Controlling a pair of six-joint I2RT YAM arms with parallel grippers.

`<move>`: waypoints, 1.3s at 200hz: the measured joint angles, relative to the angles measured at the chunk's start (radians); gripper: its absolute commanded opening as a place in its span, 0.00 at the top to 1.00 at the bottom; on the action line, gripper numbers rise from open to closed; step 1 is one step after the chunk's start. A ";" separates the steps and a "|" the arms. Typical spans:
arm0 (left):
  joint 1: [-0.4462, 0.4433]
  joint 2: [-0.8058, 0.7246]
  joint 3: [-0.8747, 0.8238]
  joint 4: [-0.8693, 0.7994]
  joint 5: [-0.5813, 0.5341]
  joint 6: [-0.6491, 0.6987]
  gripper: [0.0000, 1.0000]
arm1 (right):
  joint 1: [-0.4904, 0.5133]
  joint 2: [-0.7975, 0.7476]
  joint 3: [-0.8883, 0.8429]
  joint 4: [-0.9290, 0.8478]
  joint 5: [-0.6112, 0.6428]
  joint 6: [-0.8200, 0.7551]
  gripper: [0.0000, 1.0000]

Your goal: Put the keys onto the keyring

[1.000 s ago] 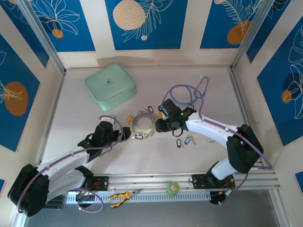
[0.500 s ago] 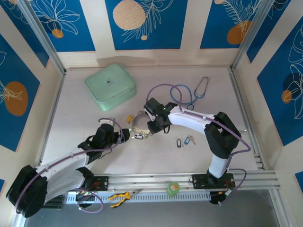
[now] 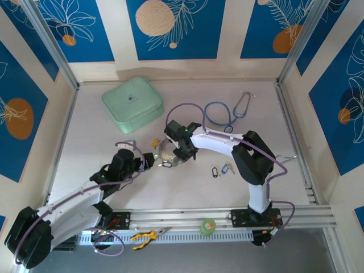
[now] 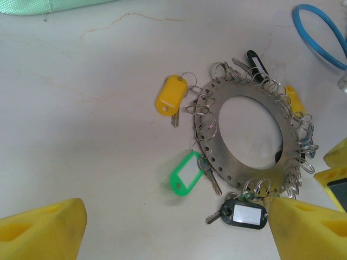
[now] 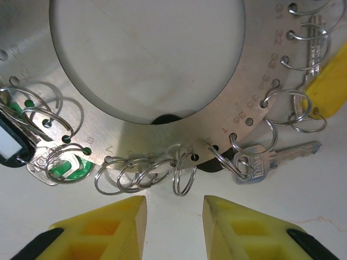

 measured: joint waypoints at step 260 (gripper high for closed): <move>0.000 -0.074 -0.008 -0.037 -0.042 0.014 0.15 | -0.002 0.105 0.096 -0.053 0.052 -0.035 0.79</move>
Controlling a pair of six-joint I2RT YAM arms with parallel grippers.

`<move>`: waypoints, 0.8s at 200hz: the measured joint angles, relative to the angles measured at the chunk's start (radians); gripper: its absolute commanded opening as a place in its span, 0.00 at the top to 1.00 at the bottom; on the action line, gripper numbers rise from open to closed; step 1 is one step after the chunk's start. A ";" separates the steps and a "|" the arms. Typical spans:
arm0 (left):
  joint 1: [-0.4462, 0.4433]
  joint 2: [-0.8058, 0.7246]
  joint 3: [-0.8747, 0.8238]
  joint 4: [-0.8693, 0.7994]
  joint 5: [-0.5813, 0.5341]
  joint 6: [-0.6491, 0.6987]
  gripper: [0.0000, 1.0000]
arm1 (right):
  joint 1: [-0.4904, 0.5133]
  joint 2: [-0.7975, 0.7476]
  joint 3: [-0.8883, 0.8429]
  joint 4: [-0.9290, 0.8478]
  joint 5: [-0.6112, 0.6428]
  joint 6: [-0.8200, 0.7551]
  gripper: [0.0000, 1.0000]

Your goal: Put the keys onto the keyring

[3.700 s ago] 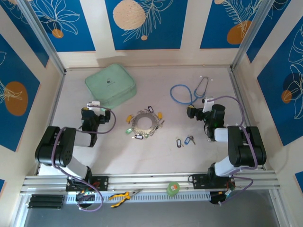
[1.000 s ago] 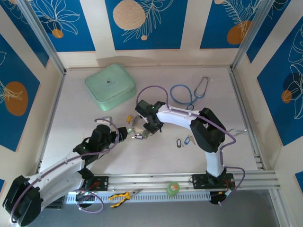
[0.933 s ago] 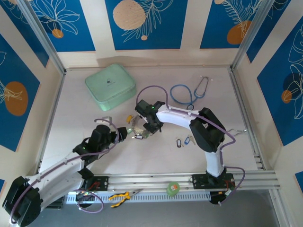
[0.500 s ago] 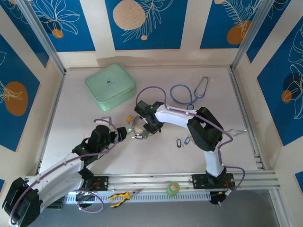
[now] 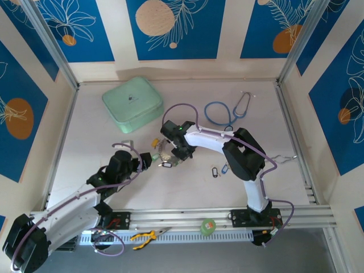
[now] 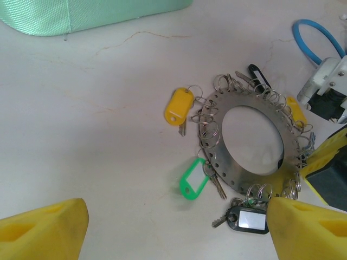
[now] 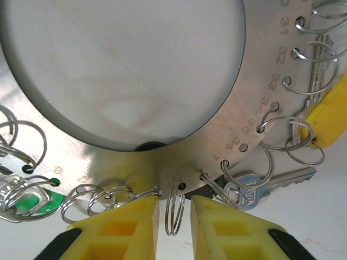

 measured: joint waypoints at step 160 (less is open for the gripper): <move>-0.001 -0.043 0.000 -0.022 -0.010 0.012 0.13 | -0.006 0.029 0.020 -0.022 0.014 -0.007 1.00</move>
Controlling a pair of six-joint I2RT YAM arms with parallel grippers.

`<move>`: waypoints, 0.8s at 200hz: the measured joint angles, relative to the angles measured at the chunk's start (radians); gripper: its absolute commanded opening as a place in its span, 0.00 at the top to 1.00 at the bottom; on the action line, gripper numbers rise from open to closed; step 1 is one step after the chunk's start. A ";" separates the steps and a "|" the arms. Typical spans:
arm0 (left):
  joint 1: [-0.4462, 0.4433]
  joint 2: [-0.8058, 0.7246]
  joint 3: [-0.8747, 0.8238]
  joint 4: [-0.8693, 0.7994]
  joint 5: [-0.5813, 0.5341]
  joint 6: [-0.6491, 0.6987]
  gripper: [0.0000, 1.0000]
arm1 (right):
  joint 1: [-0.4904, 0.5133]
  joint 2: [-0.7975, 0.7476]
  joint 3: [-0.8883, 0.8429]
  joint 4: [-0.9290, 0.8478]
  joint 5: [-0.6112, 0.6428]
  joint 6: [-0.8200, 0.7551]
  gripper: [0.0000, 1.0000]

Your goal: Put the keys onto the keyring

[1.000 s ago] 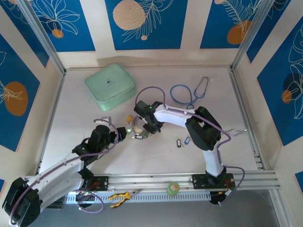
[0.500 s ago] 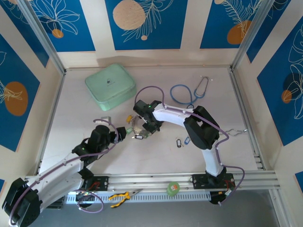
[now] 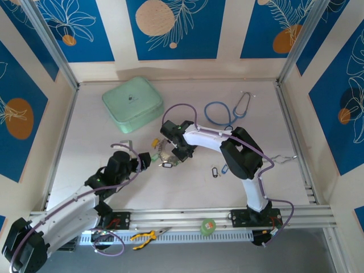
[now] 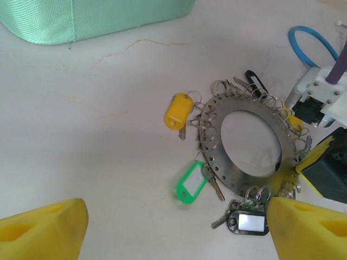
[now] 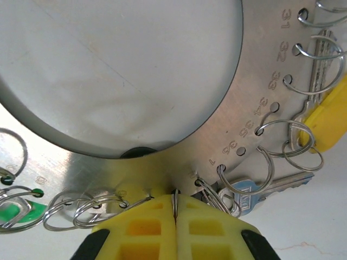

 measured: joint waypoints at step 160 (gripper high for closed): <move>0.000 0.067 0.142 0.133 0.122 0.814 0.61 | -0.087 -0.476 -0.430 0.548 -0.398 -0.134 1.00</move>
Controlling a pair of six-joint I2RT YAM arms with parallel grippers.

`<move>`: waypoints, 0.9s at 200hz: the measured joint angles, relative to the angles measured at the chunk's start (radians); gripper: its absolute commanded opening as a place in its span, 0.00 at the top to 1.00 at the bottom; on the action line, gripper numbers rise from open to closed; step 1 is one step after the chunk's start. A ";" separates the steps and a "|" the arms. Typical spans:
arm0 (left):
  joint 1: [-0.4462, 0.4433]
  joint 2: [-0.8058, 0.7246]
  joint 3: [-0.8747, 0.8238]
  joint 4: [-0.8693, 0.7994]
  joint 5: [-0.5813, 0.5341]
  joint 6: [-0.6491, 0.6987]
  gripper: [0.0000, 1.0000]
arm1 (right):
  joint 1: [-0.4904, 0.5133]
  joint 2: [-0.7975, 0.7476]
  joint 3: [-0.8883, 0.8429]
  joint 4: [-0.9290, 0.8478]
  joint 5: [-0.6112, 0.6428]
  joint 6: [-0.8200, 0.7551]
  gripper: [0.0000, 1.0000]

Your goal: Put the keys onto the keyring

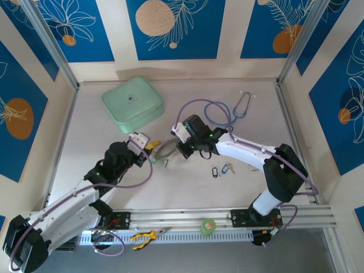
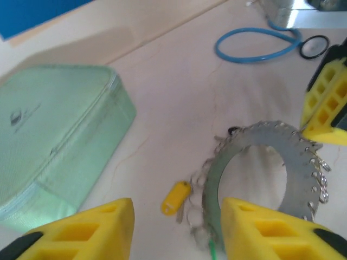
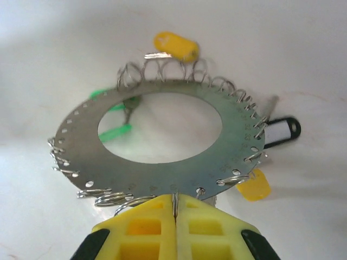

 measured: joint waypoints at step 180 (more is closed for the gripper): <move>0.002 0.164 0.098 -0.044 0.446 0.306 0.80 | -0.101 -0.103 -0.102 0.198 -0.560 -0.373 1.00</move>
